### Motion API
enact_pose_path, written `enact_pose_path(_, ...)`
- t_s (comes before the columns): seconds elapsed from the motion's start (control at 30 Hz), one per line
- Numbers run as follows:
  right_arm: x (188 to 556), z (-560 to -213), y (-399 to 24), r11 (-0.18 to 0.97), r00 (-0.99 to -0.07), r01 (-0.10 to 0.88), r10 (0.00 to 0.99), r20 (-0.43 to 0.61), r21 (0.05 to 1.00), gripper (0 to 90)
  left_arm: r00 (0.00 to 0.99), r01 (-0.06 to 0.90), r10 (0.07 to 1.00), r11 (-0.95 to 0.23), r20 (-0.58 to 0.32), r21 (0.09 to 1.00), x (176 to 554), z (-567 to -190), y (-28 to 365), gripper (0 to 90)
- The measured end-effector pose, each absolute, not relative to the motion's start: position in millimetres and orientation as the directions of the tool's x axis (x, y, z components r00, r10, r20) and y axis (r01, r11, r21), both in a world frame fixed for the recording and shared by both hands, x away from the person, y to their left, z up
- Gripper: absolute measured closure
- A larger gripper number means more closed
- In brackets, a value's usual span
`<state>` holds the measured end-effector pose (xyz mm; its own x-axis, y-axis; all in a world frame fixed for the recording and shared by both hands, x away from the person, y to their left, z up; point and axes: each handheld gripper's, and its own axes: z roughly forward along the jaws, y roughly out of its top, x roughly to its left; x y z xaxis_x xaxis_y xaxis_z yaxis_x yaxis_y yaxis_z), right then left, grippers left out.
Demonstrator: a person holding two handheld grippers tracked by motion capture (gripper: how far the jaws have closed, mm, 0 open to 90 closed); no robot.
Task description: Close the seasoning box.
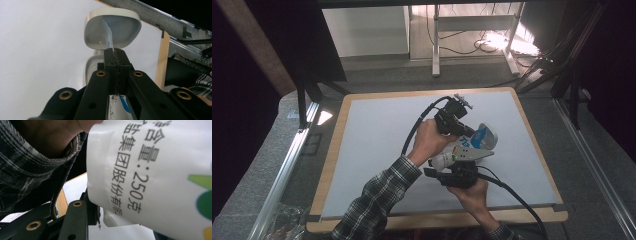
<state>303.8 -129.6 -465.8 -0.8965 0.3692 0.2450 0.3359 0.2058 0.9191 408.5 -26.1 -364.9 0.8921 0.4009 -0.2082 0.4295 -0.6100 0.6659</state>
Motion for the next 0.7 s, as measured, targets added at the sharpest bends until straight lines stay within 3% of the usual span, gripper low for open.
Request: enact_pose_path(0.7, 303.7, -465.6, -129.8, 0.204, -0.896, 0.338, 0.369, 0.248, 0.919, 60.6, 0.891, 0.433, 0.405, -0.615, -0.207, 0.659, 408.9, -365.6, -27.4, 89.7)
